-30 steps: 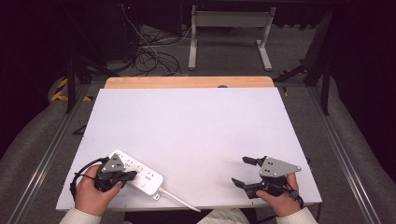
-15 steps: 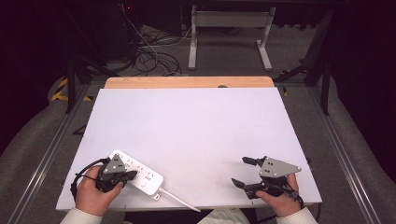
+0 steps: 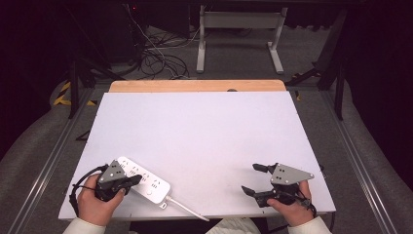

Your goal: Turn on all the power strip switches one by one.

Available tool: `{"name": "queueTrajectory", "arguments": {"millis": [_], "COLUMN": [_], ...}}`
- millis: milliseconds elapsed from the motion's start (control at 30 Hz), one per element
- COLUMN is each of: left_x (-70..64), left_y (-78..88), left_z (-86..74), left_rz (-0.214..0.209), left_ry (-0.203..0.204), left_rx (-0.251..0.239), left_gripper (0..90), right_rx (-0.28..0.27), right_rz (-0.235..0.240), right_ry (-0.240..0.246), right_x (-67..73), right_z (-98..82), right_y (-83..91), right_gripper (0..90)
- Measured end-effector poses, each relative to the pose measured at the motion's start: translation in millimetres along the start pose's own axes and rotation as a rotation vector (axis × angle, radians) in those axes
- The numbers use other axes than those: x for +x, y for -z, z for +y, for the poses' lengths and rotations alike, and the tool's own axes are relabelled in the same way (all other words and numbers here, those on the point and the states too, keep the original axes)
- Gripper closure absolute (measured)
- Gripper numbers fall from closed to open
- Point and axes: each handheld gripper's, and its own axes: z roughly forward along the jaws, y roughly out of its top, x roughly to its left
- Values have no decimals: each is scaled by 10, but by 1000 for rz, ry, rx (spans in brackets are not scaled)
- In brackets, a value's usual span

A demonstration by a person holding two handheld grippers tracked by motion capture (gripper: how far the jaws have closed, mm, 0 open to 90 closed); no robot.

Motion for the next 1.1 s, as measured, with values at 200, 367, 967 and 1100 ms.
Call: {"name": "queueTrajectory", "arguments": {"millis": [200, 367, 967, 1100], "left_x": [-62, -82, -282, -298], "left_y": [73, 63, -64, -85], "left_z": [52, 57, 71, 68], "left_rz": [-4, -9, -122, -114], "left_ry": [-28, -18, -67, -75], "left_rx": [-16, -9, 50, 65], "left_gripper": [900, 900, 900, 900], "right_rx": [4, 2, 3, 3], "right_rz": [1, 2, 4, 5], "right_ry": [5, 3, 3, 4], "right_x": [3, 3, 3, 7], "right_z": [0, 0, -2, -1], "right_y": [-11, -6, -4, -6], "right_gripper": [217, 217, 217, 217]}}
